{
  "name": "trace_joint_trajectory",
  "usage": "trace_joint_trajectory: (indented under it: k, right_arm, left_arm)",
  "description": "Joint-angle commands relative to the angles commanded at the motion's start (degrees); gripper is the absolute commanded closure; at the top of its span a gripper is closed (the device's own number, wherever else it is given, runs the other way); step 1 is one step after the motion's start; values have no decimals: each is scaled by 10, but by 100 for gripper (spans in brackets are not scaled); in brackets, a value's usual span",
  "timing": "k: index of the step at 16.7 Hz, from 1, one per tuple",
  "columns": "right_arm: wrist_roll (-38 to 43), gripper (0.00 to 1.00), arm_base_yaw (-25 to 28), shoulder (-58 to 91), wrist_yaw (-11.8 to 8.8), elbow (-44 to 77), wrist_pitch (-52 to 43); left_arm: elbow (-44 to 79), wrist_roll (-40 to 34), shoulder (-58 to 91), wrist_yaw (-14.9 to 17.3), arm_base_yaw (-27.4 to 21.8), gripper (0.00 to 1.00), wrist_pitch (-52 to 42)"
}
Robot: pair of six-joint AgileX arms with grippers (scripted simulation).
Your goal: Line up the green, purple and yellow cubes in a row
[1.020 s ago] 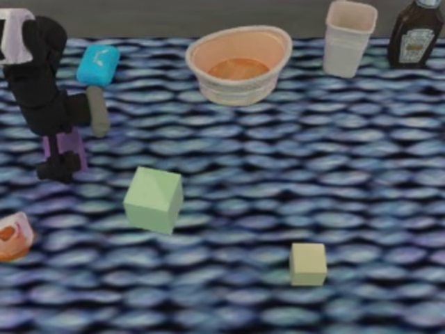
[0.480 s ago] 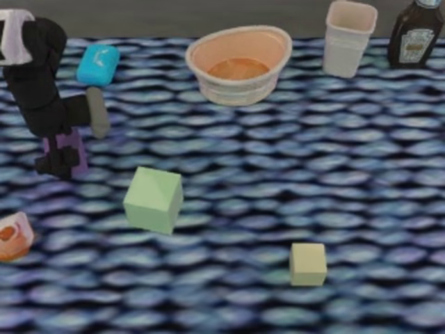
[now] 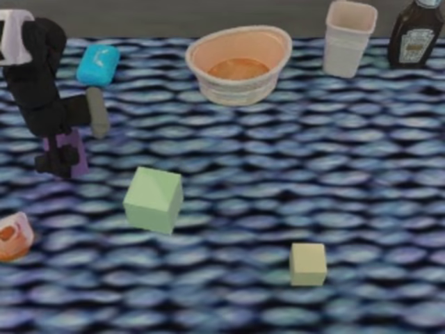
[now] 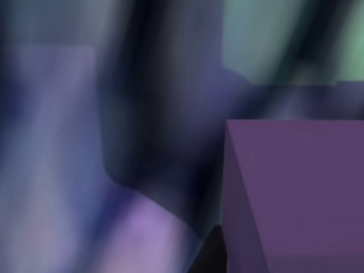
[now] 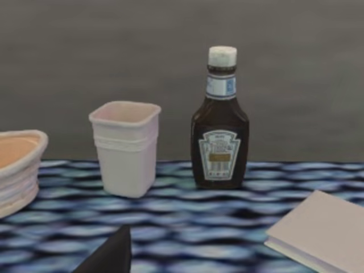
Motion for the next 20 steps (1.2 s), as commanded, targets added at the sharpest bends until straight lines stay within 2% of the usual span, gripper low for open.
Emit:
trace_joint_trajectory:
  k: [7, 14, 20]
  right_arm:
    - [0, 0, 0, 0, 0, 0, 0]
    - [0, 0, 0, 0, 0, 0, 0]
    - [0, 0, 0, 0, 0, 0, 0]
  left_arm:
    - [7, -4, -16, 4, -2, 100, -21]
    - [80, -5, -58, 3, 8, 100, -138]
    - [78, -10, -60, 3, -3, 100, -137]
